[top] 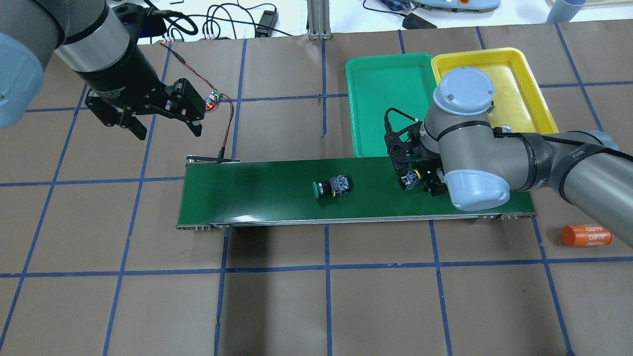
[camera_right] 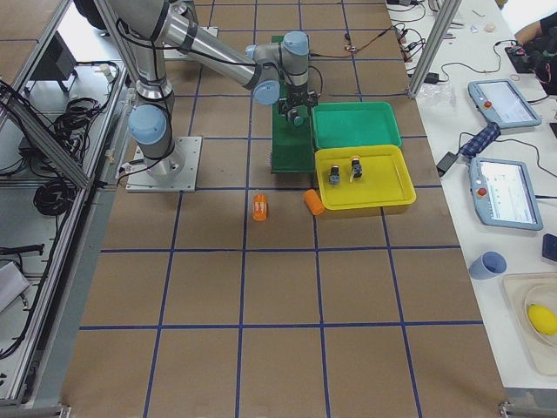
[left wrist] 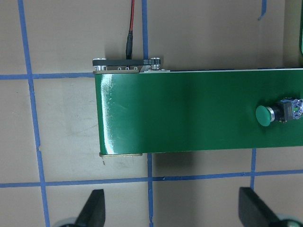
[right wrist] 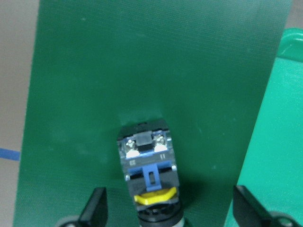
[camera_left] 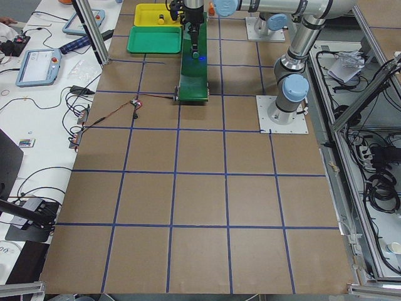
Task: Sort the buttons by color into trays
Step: 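Grasp the green push button on the belt with the right gripper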
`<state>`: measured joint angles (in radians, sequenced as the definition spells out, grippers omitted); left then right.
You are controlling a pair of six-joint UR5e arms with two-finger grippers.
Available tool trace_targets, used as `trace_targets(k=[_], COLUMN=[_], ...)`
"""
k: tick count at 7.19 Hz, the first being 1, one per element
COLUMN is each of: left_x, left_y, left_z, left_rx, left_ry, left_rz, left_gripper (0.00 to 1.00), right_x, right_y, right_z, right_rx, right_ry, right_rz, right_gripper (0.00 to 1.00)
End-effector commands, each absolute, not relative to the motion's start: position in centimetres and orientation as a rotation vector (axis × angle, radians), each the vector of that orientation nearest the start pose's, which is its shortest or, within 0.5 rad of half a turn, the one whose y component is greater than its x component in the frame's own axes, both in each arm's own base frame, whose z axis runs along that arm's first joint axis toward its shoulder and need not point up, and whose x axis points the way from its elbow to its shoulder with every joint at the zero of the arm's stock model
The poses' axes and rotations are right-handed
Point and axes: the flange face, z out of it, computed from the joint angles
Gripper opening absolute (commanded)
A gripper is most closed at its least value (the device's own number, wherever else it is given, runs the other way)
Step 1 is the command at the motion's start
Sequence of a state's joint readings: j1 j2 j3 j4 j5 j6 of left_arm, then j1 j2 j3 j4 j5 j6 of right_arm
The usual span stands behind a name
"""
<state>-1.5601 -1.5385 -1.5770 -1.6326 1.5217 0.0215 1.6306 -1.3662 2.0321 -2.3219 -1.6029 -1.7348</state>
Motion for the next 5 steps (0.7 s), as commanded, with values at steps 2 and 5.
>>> trace_targets(k=[2,5], left_x=[-13.3,-13.3], left_y=[-47.6,-47.5], left_z=[49.4,49.4], left_rx=[0.016,0.016], left_ry=[3.192,3.191], left_rz=[0.057,0.057], left_gripper=[1.00,1.00], right_x=[15.7,15.3], right_y=[-49.9,-55.5], right_z=[24.5,28.0], right_rx=[-2.534,-2.483], right_ry=[2.051,2.239], right_rz=[-0.023,-0.185], right_gripper=[0.00,0.00])
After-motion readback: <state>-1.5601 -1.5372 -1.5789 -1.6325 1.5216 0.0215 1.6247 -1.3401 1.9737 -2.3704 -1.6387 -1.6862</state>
